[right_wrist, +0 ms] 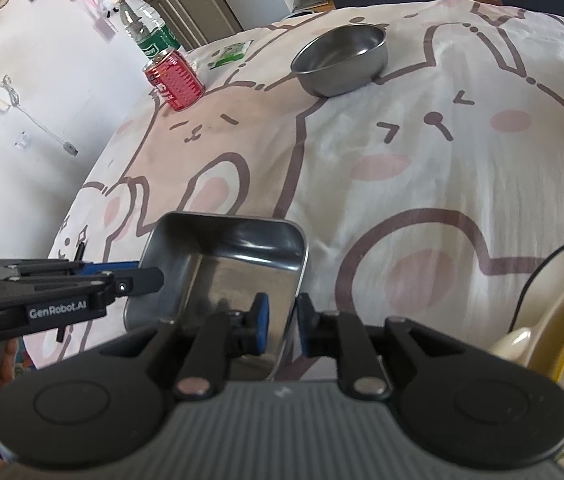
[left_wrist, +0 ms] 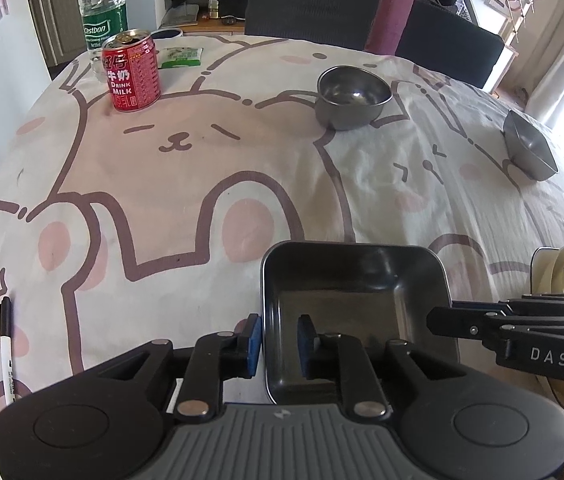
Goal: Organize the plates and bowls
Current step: 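Lift the steel tray with both grippers and carry it beside the bowl stack, then lower the steel tray and open both grippers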
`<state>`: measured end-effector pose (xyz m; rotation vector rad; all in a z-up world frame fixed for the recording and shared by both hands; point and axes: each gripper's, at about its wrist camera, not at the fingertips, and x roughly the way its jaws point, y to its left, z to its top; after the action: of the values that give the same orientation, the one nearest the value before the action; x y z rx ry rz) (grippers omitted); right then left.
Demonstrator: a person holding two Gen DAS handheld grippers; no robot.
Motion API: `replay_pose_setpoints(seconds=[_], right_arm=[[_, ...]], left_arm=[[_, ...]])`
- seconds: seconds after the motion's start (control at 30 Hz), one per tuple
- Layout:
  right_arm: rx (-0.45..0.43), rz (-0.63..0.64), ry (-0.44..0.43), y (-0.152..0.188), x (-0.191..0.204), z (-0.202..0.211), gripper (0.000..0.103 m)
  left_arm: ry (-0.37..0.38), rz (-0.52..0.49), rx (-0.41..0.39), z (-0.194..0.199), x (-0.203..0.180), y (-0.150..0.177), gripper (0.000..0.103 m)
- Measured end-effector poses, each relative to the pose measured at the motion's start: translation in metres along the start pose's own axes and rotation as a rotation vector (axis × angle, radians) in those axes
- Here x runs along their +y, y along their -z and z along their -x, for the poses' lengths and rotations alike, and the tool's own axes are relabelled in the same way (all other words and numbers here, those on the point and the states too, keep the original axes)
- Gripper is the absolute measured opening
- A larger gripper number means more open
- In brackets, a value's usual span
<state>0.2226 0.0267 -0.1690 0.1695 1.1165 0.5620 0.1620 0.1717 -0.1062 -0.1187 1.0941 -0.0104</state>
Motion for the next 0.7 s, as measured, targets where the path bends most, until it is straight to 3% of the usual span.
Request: replay_pose_setpoints(seconds=[0.23,0.37,0.47,0.53,0.7], right_arm=[[-0.005,0.016,-0.001,0.0,0.003,-0.001,0.028],[-0.011,0.039,0.015,-0.001,0.005,0.001,0.041],[-0.021,0.052,0.03,-0.001,0.004,0.004,0.047],[-0.033,0.064,0.028,-0.003,0.004,0.009,0.05],[-0.13,0.082,0.046,-0.01,-0.005,0.04,0.078]], left_arm=[[0.022,0.015,0.009,-0.002,0.002,-0.001,0.032],[0.023,0.024,0.01,-0.001,0.003,-0.001,0.044],[0.02,0.04,0.003,0.002,0.005,-0.001,0.059],[0.017,0.055,-0.017,0.006,0.006,-0.003,0.077],[0.019,0.089,-0.071,0.017,0.002,-0.008,0.096]])
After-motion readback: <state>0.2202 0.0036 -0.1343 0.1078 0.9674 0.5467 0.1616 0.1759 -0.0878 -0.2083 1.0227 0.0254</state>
